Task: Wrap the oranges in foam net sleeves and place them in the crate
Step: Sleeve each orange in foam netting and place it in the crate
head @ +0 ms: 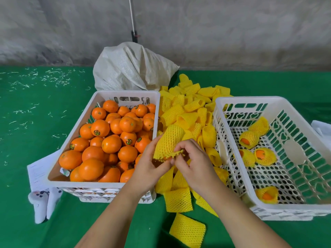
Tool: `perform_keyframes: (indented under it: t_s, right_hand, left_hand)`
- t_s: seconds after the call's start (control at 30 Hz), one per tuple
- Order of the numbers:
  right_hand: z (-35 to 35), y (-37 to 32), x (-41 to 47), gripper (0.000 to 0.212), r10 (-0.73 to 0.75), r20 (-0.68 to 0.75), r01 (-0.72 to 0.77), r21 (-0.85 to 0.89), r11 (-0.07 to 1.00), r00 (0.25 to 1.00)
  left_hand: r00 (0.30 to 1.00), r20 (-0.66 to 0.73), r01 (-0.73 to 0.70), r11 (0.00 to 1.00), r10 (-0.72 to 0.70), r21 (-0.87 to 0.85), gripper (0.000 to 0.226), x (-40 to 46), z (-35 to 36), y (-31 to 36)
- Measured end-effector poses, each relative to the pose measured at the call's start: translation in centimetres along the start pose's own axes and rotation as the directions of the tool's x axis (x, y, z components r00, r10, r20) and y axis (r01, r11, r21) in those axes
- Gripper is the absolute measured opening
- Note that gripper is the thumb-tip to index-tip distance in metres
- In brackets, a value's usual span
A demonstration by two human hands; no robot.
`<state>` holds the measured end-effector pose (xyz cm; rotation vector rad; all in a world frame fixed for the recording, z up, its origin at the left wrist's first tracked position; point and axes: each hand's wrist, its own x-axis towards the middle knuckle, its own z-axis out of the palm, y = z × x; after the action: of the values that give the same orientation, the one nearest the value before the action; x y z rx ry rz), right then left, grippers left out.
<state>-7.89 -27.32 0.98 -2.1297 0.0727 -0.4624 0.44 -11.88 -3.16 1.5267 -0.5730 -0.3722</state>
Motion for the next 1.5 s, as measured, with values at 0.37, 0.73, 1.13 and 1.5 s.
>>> perform_keyframes:
  t_s: [0.37,0.73,1.13,1.5]
  right_hand:
    - [2.7,-0.6,-0.1,0.081,0.384,0.3,-0.486,0.5,0.716,0.873]
    - [-4.3,3.8,2.2,0.091,0.567,0.011,-0.381,0.752,0.538,0.824]
    - [-6.9,12.5,0.8,0.054,0.097,-0.079,-0.12,-0.374,0.92,0.992]
    - [-3.9,15.3,-0.5,0.036,0.386,0.486,-0.027,-0.596,0.803,0.784]
  left_hand:
    - [0.953,-0.285,-0.054,0.986,0.098,0.16,0.06,-0.3,0.5,-1.6]
    - [0.964,-0.238,0.03,0.844,0.117,0.535,0.047,-0.4,-1.8,-1.8]
    - [0.927,-0.334,0.293,-0.227,-0.172,0.929,0.063,3.0,-6.2,-2.9]
    - [0.92,-0.39,0.358,0.499,-0.044,0.789,0.07,0.5,-5.1,-0.1]
